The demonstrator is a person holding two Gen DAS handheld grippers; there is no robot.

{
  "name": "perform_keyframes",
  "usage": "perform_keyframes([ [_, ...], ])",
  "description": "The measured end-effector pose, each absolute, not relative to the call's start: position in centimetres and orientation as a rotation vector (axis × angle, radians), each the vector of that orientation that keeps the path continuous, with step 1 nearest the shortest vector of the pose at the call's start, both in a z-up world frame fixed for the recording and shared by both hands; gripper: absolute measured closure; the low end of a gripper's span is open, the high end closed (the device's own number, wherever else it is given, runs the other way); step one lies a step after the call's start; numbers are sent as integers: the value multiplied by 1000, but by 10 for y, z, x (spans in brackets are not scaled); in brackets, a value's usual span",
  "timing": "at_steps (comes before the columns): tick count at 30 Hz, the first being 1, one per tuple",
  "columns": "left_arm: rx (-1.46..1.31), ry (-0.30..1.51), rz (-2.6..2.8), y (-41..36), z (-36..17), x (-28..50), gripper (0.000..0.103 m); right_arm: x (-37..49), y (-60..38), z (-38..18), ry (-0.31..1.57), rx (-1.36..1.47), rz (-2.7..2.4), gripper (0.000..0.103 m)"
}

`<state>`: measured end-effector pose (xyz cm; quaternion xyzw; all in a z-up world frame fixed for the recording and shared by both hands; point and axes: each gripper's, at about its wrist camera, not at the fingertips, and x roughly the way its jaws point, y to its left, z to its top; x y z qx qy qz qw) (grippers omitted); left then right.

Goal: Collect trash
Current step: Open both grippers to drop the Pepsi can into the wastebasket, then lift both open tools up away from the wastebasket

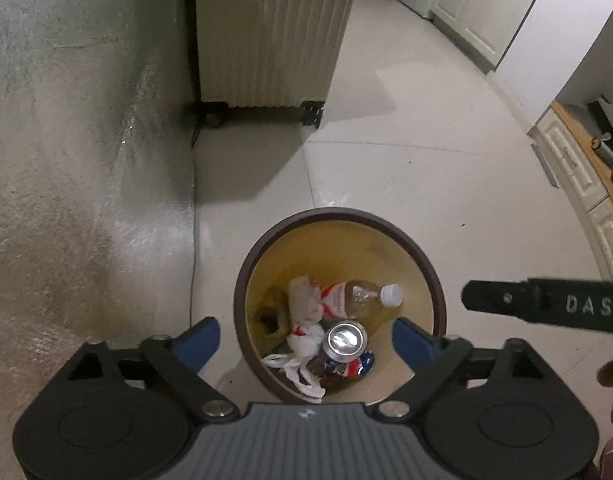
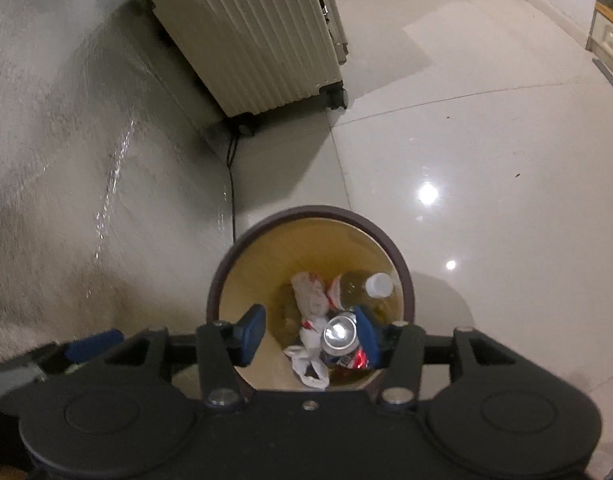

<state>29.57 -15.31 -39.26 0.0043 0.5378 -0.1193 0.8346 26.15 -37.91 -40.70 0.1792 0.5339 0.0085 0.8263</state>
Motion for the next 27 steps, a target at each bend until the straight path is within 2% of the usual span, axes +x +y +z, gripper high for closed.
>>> perform_keyframes([
  [2, 15, 1143, -240, -152, -388, 292, 0, 257, -379, -403, 1130, 368, 16, 44],
  [13, 54, 1103, -222, -150, -350, 264, 0, 230, -382, -356, 1048, 313, 6, 35],
  [24, 63, 1008, -241, -148, -284, 227, 0, 188, -384, -294, 961, 275, -43, 11],
  [27, 62, 983, -249, -148, -264, 214, 0, 175, -386, -277, 939, 277, -63, 7],
])
